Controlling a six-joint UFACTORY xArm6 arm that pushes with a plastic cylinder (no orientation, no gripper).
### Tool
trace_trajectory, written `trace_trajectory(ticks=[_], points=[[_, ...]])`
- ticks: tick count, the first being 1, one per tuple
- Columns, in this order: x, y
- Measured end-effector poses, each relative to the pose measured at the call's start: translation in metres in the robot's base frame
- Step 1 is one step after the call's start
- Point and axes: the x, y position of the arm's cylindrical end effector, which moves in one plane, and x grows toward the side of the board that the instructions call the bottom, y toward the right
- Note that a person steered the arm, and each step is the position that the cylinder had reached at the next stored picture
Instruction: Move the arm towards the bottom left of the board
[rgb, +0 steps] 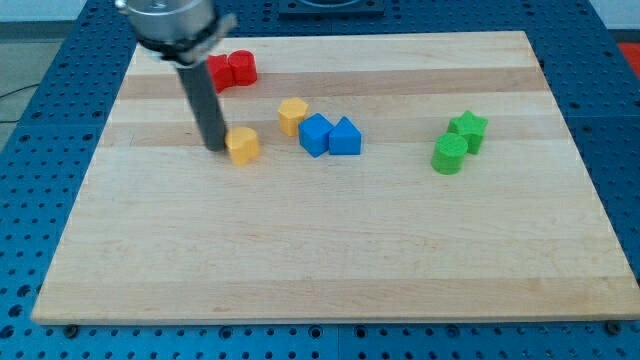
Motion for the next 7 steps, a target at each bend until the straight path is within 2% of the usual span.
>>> trace_trajectory(ticks=[3,4,5,6,7], points=[[0.024,-0.012],[0.060,0.038],[0.064,0.133],[0.035,0.194],[0.027,0.225]])
